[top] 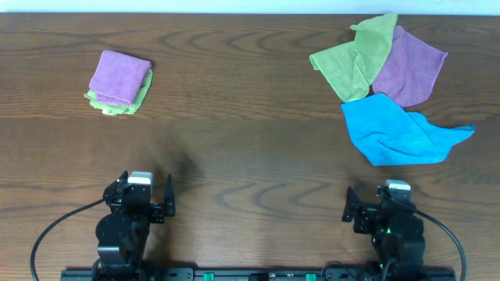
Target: Fold the cloth
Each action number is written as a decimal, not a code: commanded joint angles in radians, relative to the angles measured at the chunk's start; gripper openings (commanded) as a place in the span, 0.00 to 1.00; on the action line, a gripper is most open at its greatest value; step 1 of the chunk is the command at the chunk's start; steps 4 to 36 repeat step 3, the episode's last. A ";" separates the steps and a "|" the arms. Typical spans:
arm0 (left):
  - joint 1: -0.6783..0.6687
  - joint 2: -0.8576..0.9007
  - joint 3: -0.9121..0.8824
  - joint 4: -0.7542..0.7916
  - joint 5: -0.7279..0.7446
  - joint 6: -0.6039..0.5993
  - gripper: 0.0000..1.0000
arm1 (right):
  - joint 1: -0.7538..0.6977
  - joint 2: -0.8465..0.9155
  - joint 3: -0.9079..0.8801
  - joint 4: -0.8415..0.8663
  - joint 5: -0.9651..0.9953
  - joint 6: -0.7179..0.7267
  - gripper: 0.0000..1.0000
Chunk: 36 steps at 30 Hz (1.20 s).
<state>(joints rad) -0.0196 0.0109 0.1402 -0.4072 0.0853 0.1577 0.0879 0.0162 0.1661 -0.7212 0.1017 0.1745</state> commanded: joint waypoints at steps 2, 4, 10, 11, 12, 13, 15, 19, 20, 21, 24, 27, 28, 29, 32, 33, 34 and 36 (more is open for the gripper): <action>0.006 -0.006 -0.021 -0.001 -0.014 -0.001 0.95 | -0.008 -0.011 -0.005 0.000 -0.008 -0.011 0.99; 0.006 -0.006 -0.021 -0.001 -0.014 -0.001 0.95 | -0.008 -0.011 -0.005 0.000 -0.008 -0.011 0.99; 0.006 -0.006 -0.021 -0.001 -0.014 -0.001 0.95 | -0.008 -0.011 -0.005 0.000 -0.008 -0.011 0.99; 0.006 -0.006 -0.021 -0.001 -0.014 -0.001 0.95 | -0.008 -0.011 -0.005 0.000 -0.008 -0.011 0.99; 0.006 -0.006 -0.021 -0.001 -0.014 -0.001 0.95 | -0.008 -0.011 -0.005 0.000 -0.008 -0.011 0.99; 0.006 -0.006 -0.021 -0.001 -0.014 -0.001 0.95 | -0.008 -0.011 -0.005 0.000 -0.008 -0.011 0.99; 0.006 -0.006 -0.021 -0.001 -0.014 -0.001 0.95 | -0.008 -0.011 -0.005 0.000 -0.008 -0.011 0.99; 0.006 -0.006 -0.021 -0.001 -0.014 -0.001 0.95 | -0.008 -0.011 -0.005 0.000 -0.008 -0.011 0.99; 0.006 -0.006 -0.021 -0.001 -0.014 -0.001 0.95 | -0.008 -0.011 -0.005 0.000 -0.008 -0.011 0.99; 0.006 -0.006 -0.021 -0.001 -0.014 -0.001 0.95 | -0.008 -0.011 -0.005 0.000 -0.008 -0.011 0.99; 0.006 -0.006 -0.021 -0.001 -0.014 -0.001 0.95 | -0.008 -0.011 -0.005 0.000 -0.008 -0.011 0.99; 0.006 -0.006 -0.021 -0.001 -0.014 -0.001 0.95 | -0.008 -0.011 -0.005 0.000 -0.008 -0.011 0.99; 0.006 -0.006 -0.021 -0.001 -0.014 -0.001 0.95 | -0.008 -0.011 -0.005 0.000 -0.008 -0.011 0.99; 0.006 -0.006 -0.021 -0.001 -0.014 -0.001 0.95 | -0.008 -0.011 -0.005 0.000 -0.008 -0.011 0.99; 0.006 -0.006 -0.021 -0.001 -0.014 -0.001 0.95 | -0.008 -0.011 -0.005 0.000 -0.008 -0.011 0.99; 0.006 -0.006 -0.021 -0.001 -0.014 -0.001 0.95 | -0.008 -0.011 -0.005 0.000 -0.008 -0.011 0.99; 0.006 -0.006 -0.021 -0.001 -0.014 -0.001 0.95 | -0.008 -0.011 -0.005 0.000 -0.008 -0.011 0.99; 0.006 -0.006 -0.021 -0.001 -0.014 -0.001 0.95 | -0.008 -0.011 -0.005 0.000 -0.008 -0.011 0.99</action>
